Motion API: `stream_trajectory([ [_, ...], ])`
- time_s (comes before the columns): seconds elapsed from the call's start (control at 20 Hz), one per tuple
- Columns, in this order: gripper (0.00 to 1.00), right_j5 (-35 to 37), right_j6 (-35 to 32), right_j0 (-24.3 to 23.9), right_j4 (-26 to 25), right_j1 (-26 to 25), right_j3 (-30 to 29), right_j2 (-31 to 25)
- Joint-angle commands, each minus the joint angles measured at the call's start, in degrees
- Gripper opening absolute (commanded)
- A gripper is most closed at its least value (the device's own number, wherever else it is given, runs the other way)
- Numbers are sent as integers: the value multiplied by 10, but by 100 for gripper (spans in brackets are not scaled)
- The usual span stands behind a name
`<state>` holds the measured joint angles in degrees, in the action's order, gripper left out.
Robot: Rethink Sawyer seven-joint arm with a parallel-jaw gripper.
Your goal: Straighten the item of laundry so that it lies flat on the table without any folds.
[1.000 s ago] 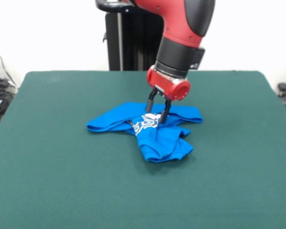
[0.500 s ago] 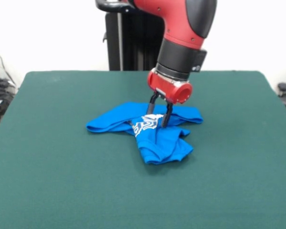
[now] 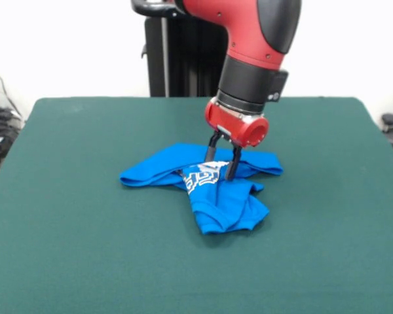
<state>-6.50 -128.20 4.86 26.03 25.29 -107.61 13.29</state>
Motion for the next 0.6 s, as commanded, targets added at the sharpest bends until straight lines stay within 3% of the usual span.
stream_trajectory([
  [0.05, 100, 50, -54, 13, -5, -31, 58, -67],
  [0.6, 100, 63, -57, 21, -3, -29, 58, -55],
])
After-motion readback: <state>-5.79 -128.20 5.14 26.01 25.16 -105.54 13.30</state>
